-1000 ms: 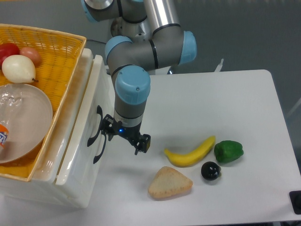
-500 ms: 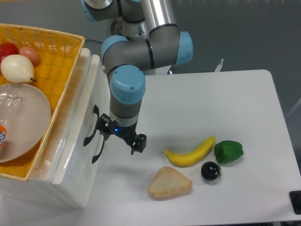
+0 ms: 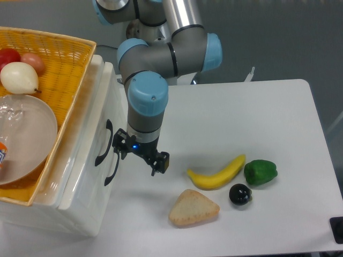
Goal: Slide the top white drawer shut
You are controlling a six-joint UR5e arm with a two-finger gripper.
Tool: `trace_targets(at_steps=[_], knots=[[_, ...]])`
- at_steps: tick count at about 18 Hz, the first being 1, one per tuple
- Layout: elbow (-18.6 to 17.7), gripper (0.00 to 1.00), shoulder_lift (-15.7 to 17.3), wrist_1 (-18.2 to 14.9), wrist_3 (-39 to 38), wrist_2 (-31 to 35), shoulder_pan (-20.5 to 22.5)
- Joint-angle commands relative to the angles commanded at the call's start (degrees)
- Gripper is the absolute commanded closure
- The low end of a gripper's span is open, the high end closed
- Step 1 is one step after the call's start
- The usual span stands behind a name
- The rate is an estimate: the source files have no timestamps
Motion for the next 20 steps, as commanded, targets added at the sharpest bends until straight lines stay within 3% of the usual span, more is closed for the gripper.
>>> trace_targets(at_steps=[6,10,16,20], knots=[[-0.3,0.0,1.5,-0.1,15.2,0.5,6.0],[-1.0,0.0,2.1,-0.5,26.4,6.9,10.5],[-1.0,0.0,4.0,-3.9,45.7,8.1,17.9],[-0.3,0.0,4.3,-4.6,47.4,8.2,19.7]])
